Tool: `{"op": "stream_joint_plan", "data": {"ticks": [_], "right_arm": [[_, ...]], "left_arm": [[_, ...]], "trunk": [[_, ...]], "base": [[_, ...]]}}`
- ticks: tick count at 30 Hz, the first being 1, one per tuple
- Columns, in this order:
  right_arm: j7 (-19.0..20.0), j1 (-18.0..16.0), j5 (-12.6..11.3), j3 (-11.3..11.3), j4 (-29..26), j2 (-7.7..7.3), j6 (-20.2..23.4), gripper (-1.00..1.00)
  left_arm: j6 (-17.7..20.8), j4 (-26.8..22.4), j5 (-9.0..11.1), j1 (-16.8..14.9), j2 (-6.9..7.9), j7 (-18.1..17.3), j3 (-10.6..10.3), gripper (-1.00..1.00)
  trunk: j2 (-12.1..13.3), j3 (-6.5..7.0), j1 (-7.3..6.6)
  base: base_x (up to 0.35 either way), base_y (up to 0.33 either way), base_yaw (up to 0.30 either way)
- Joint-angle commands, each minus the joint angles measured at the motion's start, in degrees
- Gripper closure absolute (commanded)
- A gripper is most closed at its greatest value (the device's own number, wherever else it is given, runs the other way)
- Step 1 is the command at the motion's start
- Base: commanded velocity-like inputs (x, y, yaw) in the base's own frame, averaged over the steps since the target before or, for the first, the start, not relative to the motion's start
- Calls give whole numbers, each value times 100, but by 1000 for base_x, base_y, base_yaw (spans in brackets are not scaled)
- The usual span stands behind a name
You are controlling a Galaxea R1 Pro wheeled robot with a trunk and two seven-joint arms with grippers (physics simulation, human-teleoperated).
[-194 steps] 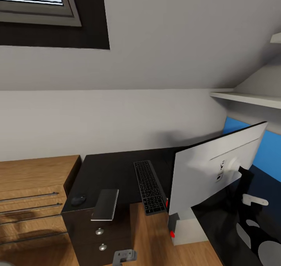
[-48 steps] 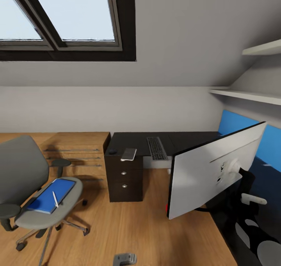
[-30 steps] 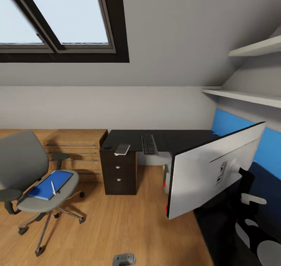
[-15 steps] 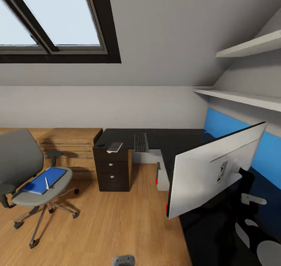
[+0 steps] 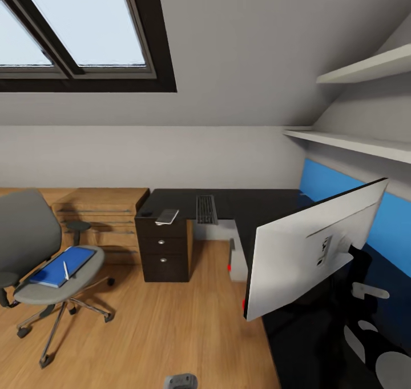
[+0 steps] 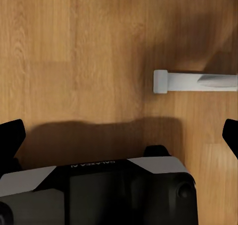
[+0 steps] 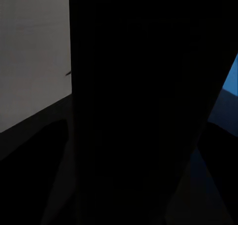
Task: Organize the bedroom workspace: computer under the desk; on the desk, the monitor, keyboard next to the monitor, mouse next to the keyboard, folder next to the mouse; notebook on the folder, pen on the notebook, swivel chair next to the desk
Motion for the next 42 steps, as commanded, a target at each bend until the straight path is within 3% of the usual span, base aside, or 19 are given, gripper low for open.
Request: {"op": "stream_joint_plan", "data": {"ticks": [1, 7, 22, 23, 42], "right_arm": [[-18, 2, -160, 174, 29, -3, -47, 100], [-18, 1, -158, 178, 30, -3, -47, 100], [-15, 2, -151, 182, 38, -3, -56, 100], [-13, 2, -151, 184, 36, -3, -56, -100], [-14, 2, -151, 302, 21, -3, -48, -100]], "left_arm": [[4, -7, 58, -6, 1, 58, -8, -100], [4, -7, 63, -6, 1, 58, -8, -100], [5, -7, 47, -6, 1, 58, -8, -100], [5, -9, 46, -6, 1, 58, -8, -100], [5, -8, 43, -6, 1, 58, -8, -100]], "trunk": [[-2, -9, 4], [-2, -9, 4], [-2, -9, 4], [-2, -9, 4], [-2, -9, 4]], "base": [[284, 0, 0], [254, 0, 0], [10, 0, 0], [0, 0, 0], [-3, 0, 0]]}}
